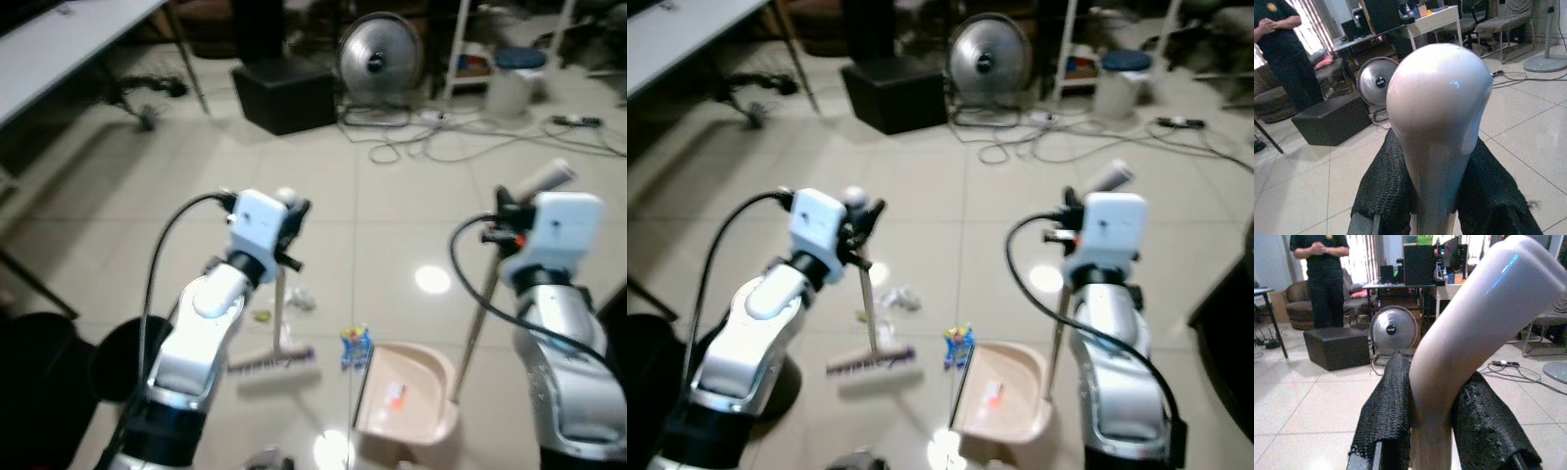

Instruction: Sweep floor

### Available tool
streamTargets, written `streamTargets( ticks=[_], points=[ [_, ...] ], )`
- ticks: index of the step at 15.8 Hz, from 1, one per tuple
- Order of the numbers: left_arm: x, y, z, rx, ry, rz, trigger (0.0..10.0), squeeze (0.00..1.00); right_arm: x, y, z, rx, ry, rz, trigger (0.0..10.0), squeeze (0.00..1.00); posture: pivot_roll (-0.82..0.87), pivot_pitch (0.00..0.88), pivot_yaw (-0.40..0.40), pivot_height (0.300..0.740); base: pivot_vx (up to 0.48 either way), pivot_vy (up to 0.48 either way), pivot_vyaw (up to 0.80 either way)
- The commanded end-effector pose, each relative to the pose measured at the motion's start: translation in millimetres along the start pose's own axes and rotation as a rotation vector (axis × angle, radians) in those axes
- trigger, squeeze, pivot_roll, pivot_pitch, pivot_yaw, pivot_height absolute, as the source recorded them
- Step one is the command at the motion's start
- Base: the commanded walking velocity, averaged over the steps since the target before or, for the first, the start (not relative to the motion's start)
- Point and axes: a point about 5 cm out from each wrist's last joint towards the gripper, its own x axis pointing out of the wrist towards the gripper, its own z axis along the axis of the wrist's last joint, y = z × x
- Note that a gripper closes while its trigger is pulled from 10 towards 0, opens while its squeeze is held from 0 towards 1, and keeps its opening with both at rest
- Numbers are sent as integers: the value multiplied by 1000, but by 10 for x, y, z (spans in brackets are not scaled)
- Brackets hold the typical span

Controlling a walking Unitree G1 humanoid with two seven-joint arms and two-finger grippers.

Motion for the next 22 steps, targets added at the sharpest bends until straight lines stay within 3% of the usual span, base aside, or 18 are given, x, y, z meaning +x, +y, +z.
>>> streamTargets(
  ticks=[1, 11, 13, 17, 22],
  points=[
    [19, 41, 47, 20, -24, 5, 10000, 0, -16, 1, 113, -16, -63, -5, 10000, 0, -65, 50, 108, 740, 0, -304, 0],
    [63, 27, 45, 16, -33, -8, 10000, 0, -50, -2, 95, -32, -62, -18, 10000, 0, -75, 40, 118, 740, 0, -303, 0],
    [79, 31, 0, -70, 4, -12, 10000, 0, -63, 16, 91, -30, -59, -14, 10000, 0, -76, 43, 117, 740, 0, 240, 0],
    [75, 67, 23, -35, -13, 23, 10000, 0, -71, 18, 77, -34, -47, -18, 10000, 0, -78, 44, 113, 740, 0, 238, 0],
    [94, 86, 95, -61, -67, 24, 10000, 0, -66, 14, 56, -1, -29, -25, 10000, 0, -79, 49, 110, 740, 0, 0, -96]
  ],
)
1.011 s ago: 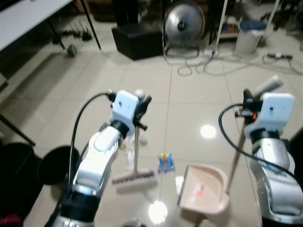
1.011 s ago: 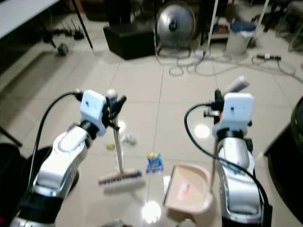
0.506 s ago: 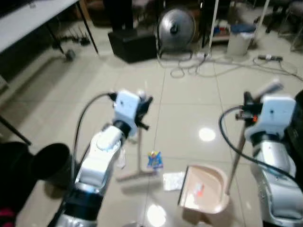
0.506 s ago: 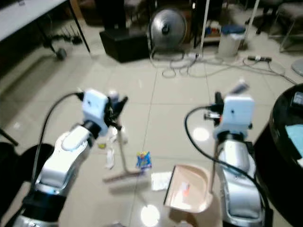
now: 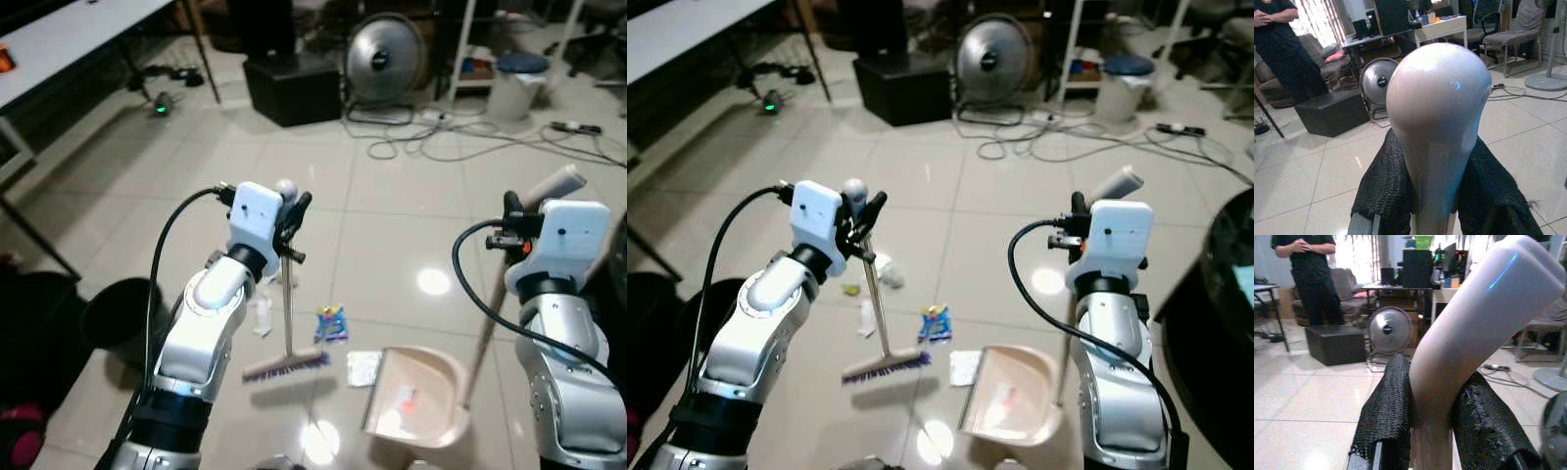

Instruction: Sweep floor

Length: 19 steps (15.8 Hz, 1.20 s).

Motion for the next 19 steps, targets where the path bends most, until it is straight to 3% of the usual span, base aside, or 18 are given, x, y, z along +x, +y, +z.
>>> streamTargets(
  ticks=[1, 4, 15, 19],
  points=[
    [27, 1, 118, -1, -61, -9, 10000, 0, 7, -16, 79, -1, -33, -8, 10000, 0, -80, 51, 110, 740, 244, 0, -581],
    [27, -6, 119, -3, -64, -11, 10000, 0, 4, -22, 78, -2, -31, -13, 10000, 0, -81, 51, 110, 740, 296, 0, -558],
    [48, -24, 116, -10, -62, -28, 10000, 0, -6, -40, 70, -9, -28, -29, 10000, 0, -86, 51, 118, 740, 323, 0, 0],
    [57, -32, 117, -12, -63, -33, 10000, 0, -8, -40, 67, -5, -27, -34, 10000, 0, -85, 49, 120, 740, 328, 0, -591]
  ],
)
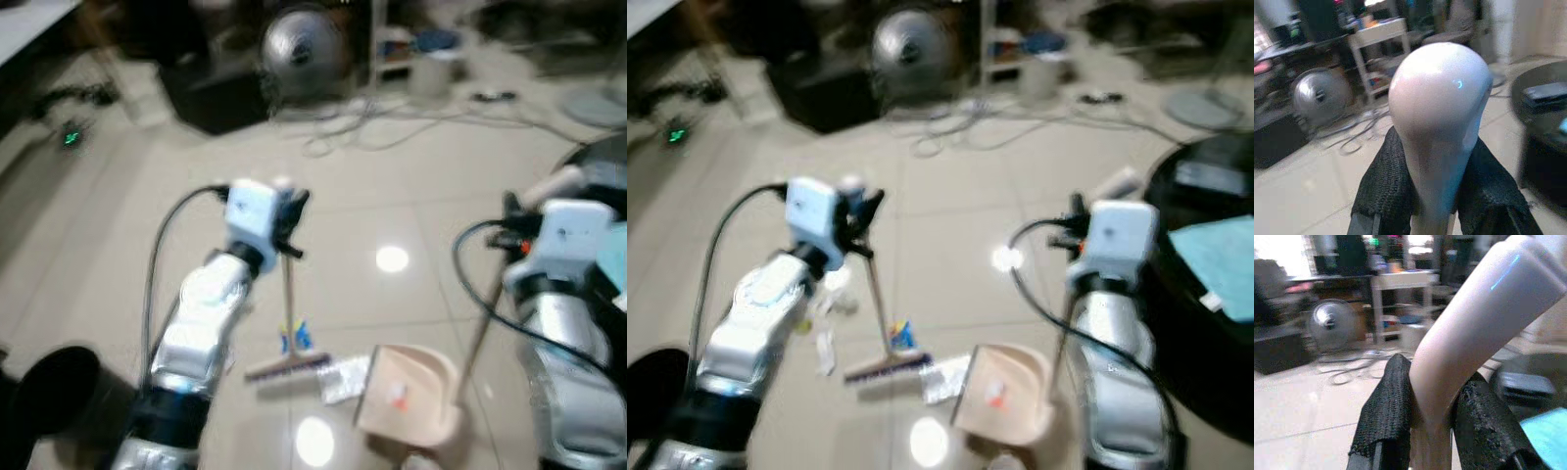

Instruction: Sweep floor

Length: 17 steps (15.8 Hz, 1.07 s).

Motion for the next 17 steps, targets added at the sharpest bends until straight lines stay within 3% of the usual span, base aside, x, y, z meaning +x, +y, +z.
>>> streamTargets(
  ticks=[1, 5, 10, 12, 13, 15, 17],
  points=[
    [-29, 108, 74, 15, -37, 28, 10000, 0, 1, 85, 105, 7, -45, 29, 10000, 0, -85, 49, 120, 740, 330, 0, -413],
    [-28, 103, 77, 16, -37, 22, 10000, 0, 0, 89, 107, 8, -46, 29, 10000, 0, -85, 49, 123, 740, 331, 0, 0],
    [-13, 140, 21, 47, -17, 66, 10000, 0, 23, 77, 40, 16, -5, 0, 10000, 0, -83, 55, 127, 740, 0, 0, 0],
    [0, 169, -9, 69, -8, 111, 10000, 0, 61, 85, -3, 2, 11, 15, 10000, 0, -75, 68, 134, 740, 0, 0, 0],
    [23, 234, -68, 73, 4, 185, 10000, 0, 137, 89, -43, -48, -8, 57, 10000, 0, -70, 90, 142, 740, 0, 0, 0],
    [40, 349, -148, 43, 6, 304, 10000, 0, 259, 45, -56, -149, -77, 86, 10000, 0, -55, 138, 144, 740, 0, 0, 0],
    [67, 431, -186, 15, -20, 376, 10000, 0, 350, 27, -111, -162, -93, 154, 10000, 0, -15, 177, 137, 740, 0, 0, 0]
  ],
)
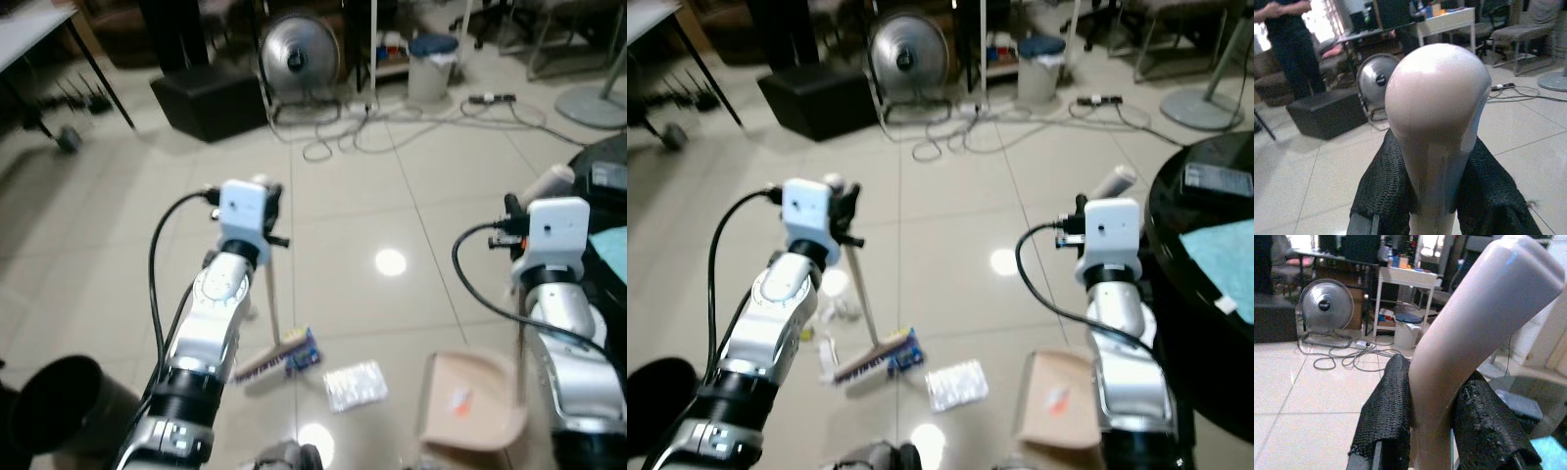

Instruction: Sweep floor

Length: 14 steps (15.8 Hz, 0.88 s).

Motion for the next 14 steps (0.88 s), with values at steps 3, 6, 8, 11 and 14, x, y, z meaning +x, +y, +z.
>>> streamTargets(
  ticks=[3, 6, 8, 11, 14],
  points=[
    [75, 143, 111, -49, -85, 82, 10000, 0, 125, 10, 87, 9, -108, 49, 10000, 0, 48, 238, 149, 740, 0, 0, 0],
    [94, 217, 70, -60, -92, 137, 10000, 0, 189, 34, 37, -10, -162, 82, 10000, 0, 104, 294, 181, 740, 0, 0, 0],
    [100, 273, 25, -47, -126, 193, 10000, 0, 241, 120, -41, -67, -215, 140, 10000, 0, 126, 308, 202, 740, 0, 0, 0],
    [184, 203, 73, -95, -157, 188, 10000, 0, 348, 218, -23, -45, -263, 151, 10000, 0, 159, 322, 230, 740, 0, 0, 0],
    [251, 186, 76, -120, -158, 194, 10000, 0, 400, 357, 22, -35, -318, 169, 10000, 0, 158, 339, 224, 740, 0, 0, 0]
  ],
)
